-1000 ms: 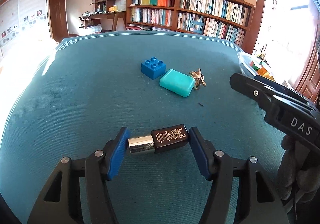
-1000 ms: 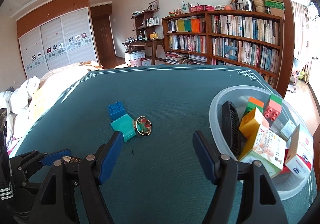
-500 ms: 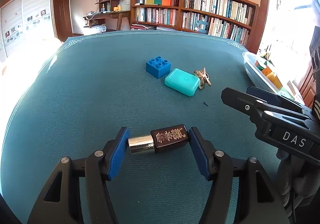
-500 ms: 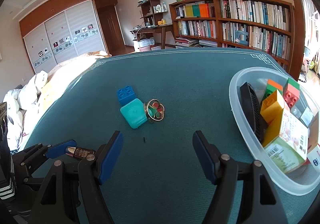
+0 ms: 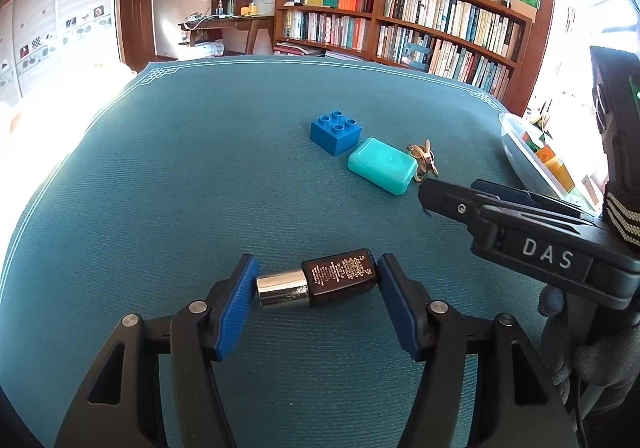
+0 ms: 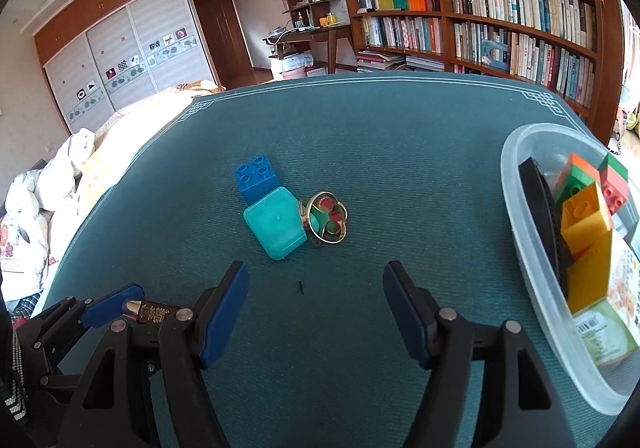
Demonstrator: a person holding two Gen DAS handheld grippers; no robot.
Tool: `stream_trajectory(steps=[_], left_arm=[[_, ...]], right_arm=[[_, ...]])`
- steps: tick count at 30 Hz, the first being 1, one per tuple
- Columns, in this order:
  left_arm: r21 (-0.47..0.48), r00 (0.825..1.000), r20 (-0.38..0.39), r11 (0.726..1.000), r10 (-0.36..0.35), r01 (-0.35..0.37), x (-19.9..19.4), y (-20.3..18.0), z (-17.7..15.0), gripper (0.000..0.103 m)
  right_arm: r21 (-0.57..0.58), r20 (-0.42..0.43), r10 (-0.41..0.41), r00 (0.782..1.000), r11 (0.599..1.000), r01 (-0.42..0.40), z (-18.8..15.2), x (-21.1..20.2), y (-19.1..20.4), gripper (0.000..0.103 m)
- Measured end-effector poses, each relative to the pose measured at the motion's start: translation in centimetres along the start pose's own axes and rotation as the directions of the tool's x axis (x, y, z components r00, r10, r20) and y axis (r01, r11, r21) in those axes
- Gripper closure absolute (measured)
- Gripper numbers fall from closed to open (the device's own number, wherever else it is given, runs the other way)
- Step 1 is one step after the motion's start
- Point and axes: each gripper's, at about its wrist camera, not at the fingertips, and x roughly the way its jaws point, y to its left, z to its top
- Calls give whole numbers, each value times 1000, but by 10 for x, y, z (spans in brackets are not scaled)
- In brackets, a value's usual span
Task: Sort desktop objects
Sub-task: 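Move the right tool to the gold key ring and grasp it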
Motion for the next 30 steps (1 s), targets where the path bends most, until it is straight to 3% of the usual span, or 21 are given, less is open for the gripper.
stream_trajectory(steps=[11,20,30], left_arm=[[-16,1000,-17,1000,-12,12,2,2,-1,38],[-5,1000,-12,1000,-14,14,1,-1,-1,38],[2,1000,-7,1000,-13,13,1,-3,-3,38]], right_arm=[[114,-32,27,999,993,-23,29,31,-11,67],[148,-4,53,999,988,-52,17,13,-16,67],[116,98,49,994,991,-60,21,-32,-4,67]])
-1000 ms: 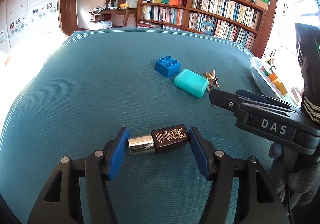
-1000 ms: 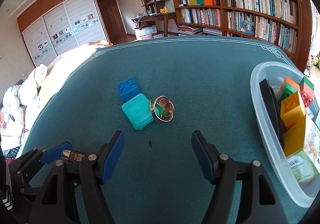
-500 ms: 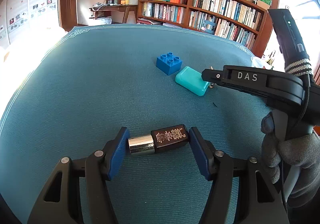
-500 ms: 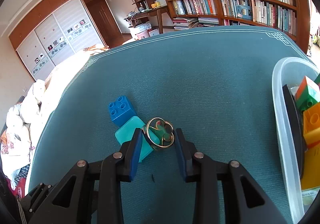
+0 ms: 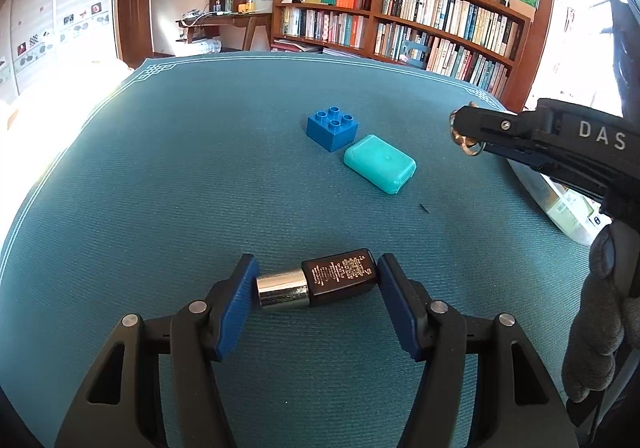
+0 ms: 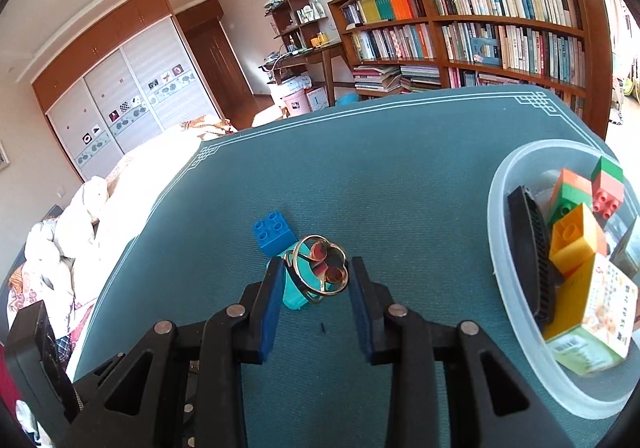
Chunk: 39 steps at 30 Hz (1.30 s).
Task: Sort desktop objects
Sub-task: 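Move the right tool to the gold key ring and grasp it, then drop the key ring into the bowl with the right tool while the left tool carries the bottle over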
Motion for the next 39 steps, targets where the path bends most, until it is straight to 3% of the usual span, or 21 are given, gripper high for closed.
stream_trajectory(steps=[12,24,29,39], left_arm=[[10,1000,-2,1000,1,-1,4,-4,-4,39],[11,1000,-12,1000,0,0,6,-3,-3,39],[11,1000,-12,1000,1,-1,4,-4,-1,39],[-30,999,-5,998,-48,48,3,-6,4,39]], right_arm=[[105,115,-153,981,984,141,8,-59,-53,67],[252,131,-339,931,920,299,7,-81,-123,66],[256,165,-384,908,906,337,0,-86,-125,53],[270,214,-436,874,886,376,-2,-94,-122,52]])
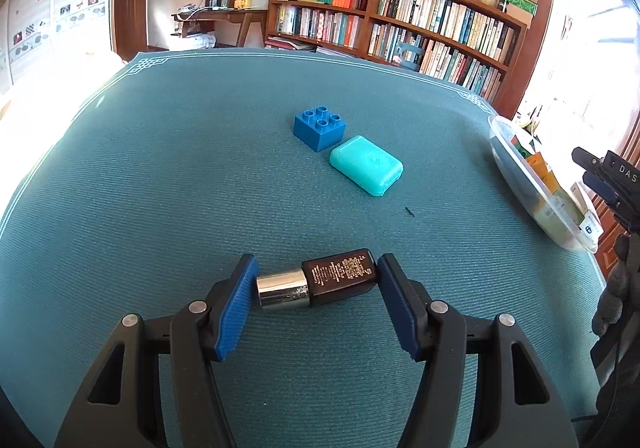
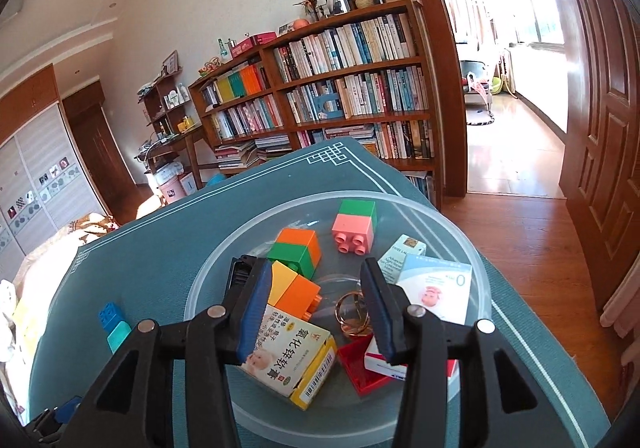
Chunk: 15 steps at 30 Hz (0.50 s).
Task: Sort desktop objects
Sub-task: 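Drop the key ring into the bowl with the right tool while the left tool carries the bottle over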
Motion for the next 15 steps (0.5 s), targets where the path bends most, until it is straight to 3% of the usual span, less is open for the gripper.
stream_trajectory(steps=[4,9,15], left_arm=[[45,1000,11,999,-21,20,-3,-20,9,39],[125,996,33,989,-85,80,-9,-62,31,38],[195,982,69,968,-176,160,-8,-116,66,38]], right_arm=[[-12,37,-11,999,1000,12,3,-7,2,52],[15,79,-24,997,1000,23,7,-16,-4,35],[63,89,-26,996,998,20,12,-19,-15,35]])
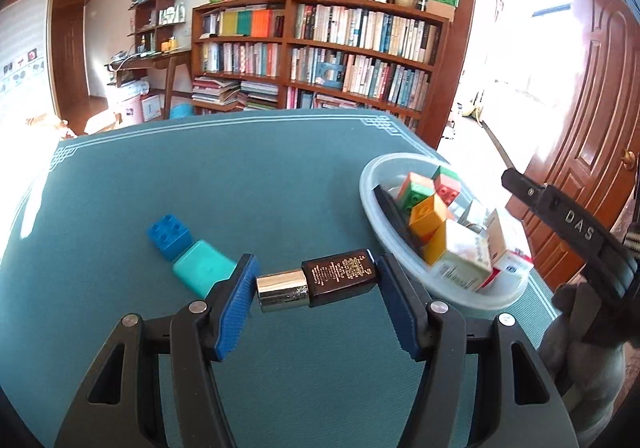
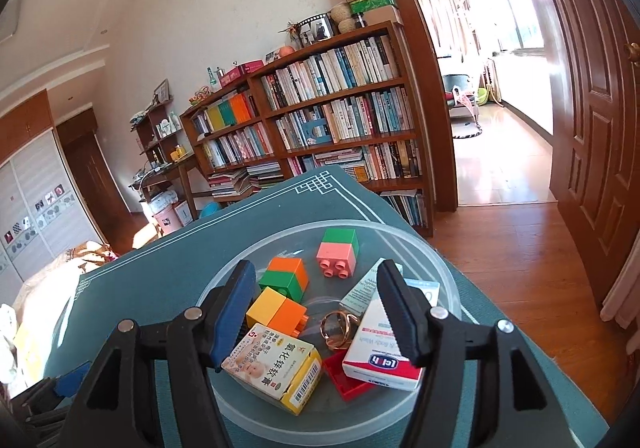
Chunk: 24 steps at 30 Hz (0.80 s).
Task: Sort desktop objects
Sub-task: 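Drop the key ring into the bowl with the right tool while the left tool carries the bottle over, then lower the black-silver bottle into the bowl and open the left tool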
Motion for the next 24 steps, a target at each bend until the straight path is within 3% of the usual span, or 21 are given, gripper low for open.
stream_trajectory(steps=[4,14,18,24], left_arm=[[21,999,9,998,-51,51,15,-23,19,38],[73,994,-31,992,-100,102,59,-70,35,38],[42,992,-35,991,-123,124,71,-75,43,37],[33,995,-12,994,-101,101,68,-68,46,31]], right_arm=[[41,9,-14,1000,999,14,2,-2,-10,35],[114,26,-49,998,992,45,10,-5,-30,35],[121,31,-59,998,991,55,10,-7,-30,31],[135,26,-60,998,989,56,8,-5,-34,29]])
